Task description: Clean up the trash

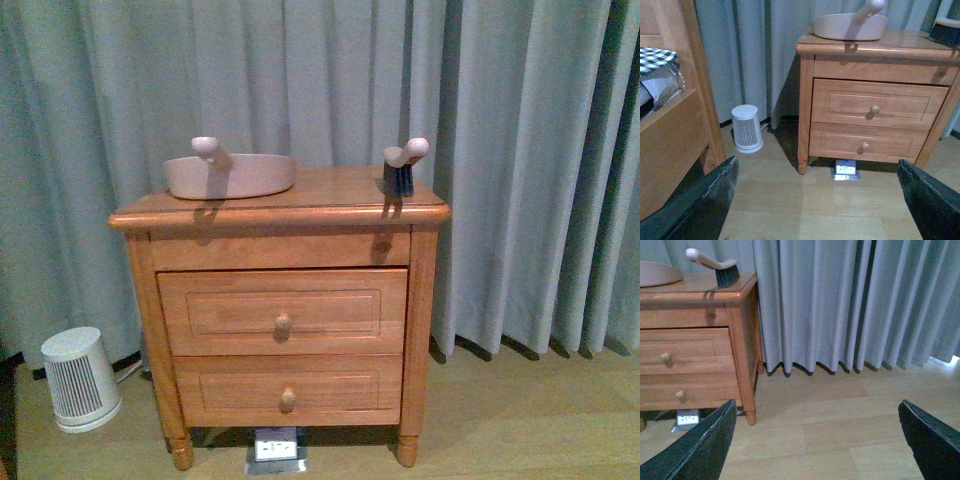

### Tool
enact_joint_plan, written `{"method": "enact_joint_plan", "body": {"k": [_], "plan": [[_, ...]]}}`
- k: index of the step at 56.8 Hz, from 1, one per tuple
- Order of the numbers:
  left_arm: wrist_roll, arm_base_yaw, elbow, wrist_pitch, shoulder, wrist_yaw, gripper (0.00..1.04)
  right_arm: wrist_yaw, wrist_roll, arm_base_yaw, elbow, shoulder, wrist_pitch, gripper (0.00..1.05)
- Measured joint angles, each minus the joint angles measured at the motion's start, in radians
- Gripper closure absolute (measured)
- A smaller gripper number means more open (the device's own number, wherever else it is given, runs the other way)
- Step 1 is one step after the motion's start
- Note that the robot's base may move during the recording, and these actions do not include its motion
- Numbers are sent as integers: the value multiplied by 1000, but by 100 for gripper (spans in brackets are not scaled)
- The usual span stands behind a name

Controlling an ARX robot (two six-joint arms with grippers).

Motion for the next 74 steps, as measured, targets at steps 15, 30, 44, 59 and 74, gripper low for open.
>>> {"method": "enact_joint_plan", "body": {"k": [15,30,44,59,74], "plan": [[0,0,0,0,0,0,8,0,0,0,0,0,0,7],[0,0,0,0,0,-1,8,0,0,0,0,0,0,7],[0,0,0,0,0,0,8,0,0,0,0,0,0,7],[0,0,0,0,0,-1,8,0,0,0,0,0,0,7],[0,0,0,0,0,0,8,0,1,0,0,0,0,7]]}}
